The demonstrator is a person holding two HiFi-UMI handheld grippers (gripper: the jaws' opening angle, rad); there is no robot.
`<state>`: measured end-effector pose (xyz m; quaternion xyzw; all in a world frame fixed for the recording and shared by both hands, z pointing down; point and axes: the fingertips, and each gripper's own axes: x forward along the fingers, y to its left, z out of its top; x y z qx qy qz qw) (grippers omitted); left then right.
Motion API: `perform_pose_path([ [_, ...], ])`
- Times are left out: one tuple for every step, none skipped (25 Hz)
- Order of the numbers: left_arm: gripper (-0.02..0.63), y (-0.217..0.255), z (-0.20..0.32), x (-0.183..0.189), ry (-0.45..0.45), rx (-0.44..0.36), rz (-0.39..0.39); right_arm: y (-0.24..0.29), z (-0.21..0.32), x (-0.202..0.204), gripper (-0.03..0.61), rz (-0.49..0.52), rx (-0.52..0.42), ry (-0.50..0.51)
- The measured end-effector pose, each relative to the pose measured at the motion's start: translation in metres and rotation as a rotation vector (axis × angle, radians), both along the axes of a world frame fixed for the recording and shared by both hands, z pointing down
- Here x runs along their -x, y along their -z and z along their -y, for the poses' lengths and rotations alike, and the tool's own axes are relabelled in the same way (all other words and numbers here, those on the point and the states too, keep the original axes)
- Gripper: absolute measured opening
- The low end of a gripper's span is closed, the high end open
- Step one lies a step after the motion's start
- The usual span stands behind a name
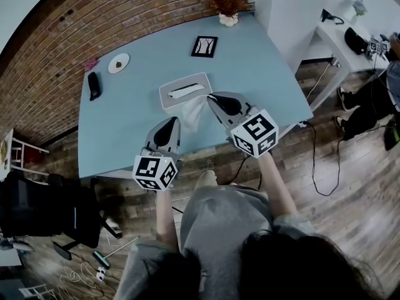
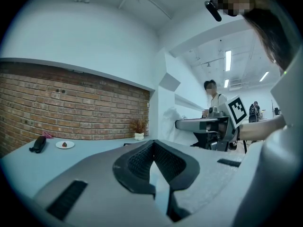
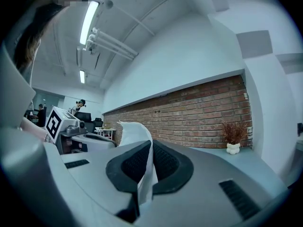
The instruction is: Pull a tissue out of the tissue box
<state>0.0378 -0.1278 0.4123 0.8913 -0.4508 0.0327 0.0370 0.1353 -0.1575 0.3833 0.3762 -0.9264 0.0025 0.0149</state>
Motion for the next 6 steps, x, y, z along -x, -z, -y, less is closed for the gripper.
perform_pose_path([
  [0.003, 0.0001, 0.0001, -0.0002, 0.001, -0.001, 0.001, -0.0002, -0.0001, -0.0004, 0.002, 0.002, 0.001, 0.001],
  [0.003, -0.0001, 0.0002, -0.0003, 0.002, 0.000, 0.002, -0.0002, -0.0002, -0.0007, 0.000, 0.004, 0.001, 0.003],
  [0.003, -0.0006, 0.0003, -0.0007, 0.003, 0.001, 0.003, -0.0001, -0.0002, -0.0012, 0.002, 0.007, 0.001, 0.006],
  [0.003, -0.0011, 0.0004, -0.0012, 0.005, 0.002, 0.005, 0.0000, -0.0003, -0.0019, 0.002, 0.010, 0.001, 0.008],
  [0.003, -0.0015, 0.0006, -0.0018, 0.007, 0.004, 0.006, 0.0002, -0.0002, -0.0028, 0.002, 0.012, 0.001, 0.010],
  [0.003, -0.0018, 0.0008, -0.0025, 0.008, 0.005, 0.007, 0.0004, 0.0000, -0.0038, 0.001, 0.014, 0.000, 0.013],
])
